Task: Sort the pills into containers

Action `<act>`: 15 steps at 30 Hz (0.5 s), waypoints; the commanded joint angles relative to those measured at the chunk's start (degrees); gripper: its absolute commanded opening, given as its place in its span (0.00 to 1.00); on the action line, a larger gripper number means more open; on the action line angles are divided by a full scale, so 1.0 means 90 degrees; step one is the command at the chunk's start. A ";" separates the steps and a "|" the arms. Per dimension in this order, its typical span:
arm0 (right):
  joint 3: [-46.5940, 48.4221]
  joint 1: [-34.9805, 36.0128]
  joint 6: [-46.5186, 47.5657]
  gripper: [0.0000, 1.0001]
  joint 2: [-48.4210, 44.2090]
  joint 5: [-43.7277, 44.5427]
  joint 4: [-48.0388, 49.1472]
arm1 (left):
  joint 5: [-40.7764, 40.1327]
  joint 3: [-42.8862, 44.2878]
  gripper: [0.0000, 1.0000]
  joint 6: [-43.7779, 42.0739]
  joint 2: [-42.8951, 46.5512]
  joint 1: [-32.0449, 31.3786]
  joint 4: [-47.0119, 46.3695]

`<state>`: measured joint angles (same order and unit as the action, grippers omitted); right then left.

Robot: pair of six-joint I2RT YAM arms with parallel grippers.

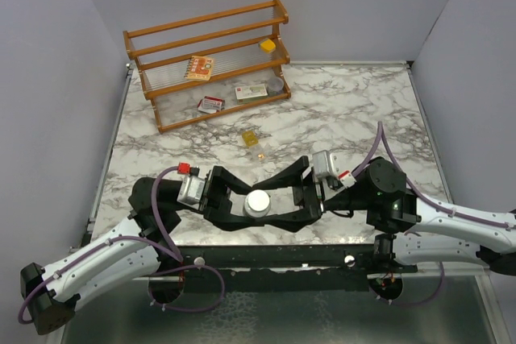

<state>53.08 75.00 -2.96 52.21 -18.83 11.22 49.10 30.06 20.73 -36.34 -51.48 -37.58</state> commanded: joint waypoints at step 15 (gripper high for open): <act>0.0138 0.0023 -0.0074 0.49 0.0048 -0.0170 0.0297 | -0.0030 -0.0092 0.00 0.0070 -0.0013 -0.0002 -0.0279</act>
<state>53.08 75.00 -3.27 52.51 -19.20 12.14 49.06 29.41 20.97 -36.56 -51.48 -38.13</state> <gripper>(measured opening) 0.557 0.541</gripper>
